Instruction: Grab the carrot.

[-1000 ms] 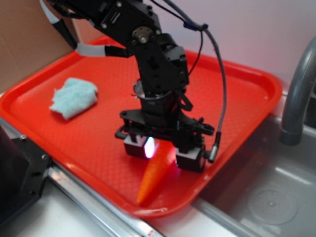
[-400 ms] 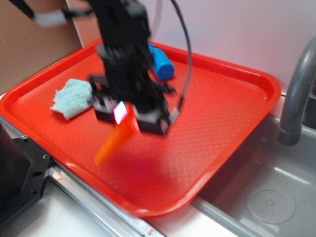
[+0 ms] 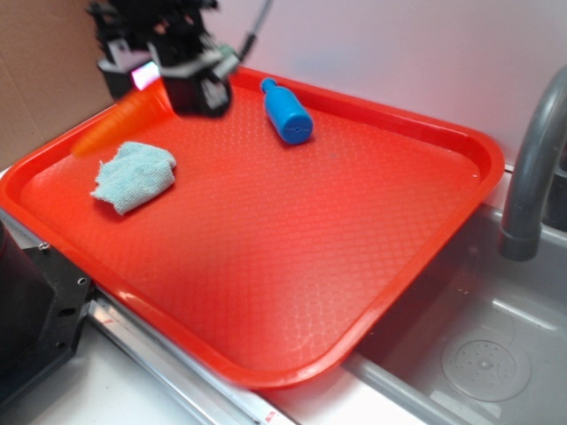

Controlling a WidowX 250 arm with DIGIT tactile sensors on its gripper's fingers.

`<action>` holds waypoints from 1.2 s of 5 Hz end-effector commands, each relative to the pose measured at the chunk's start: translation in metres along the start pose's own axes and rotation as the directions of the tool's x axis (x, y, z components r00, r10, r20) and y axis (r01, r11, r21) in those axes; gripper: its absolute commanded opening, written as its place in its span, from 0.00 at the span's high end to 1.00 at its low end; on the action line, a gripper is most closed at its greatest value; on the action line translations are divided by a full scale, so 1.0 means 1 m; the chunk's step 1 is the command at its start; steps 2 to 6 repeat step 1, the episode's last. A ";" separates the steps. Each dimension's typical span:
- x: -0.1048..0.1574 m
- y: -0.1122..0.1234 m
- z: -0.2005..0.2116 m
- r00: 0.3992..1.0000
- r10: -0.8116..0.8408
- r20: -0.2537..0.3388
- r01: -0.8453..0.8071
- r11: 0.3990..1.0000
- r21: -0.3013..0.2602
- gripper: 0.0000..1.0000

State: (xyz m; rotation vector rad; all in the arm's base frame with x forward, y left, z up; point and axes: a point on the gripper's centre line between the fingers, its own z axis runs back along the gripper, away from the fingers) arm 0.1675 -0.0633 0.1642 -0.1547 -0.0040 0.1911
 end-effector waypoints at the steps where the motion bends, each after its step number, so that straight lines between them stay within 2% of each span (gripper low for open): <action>1: 0.003 0.003 0.043 0.984 0.039 0.176 -0.057 0.994 0.098 1.00; 6: 0.003 0.003 0.043 0.984 0.039 0.176 -0.057 0.994 0.098 1.00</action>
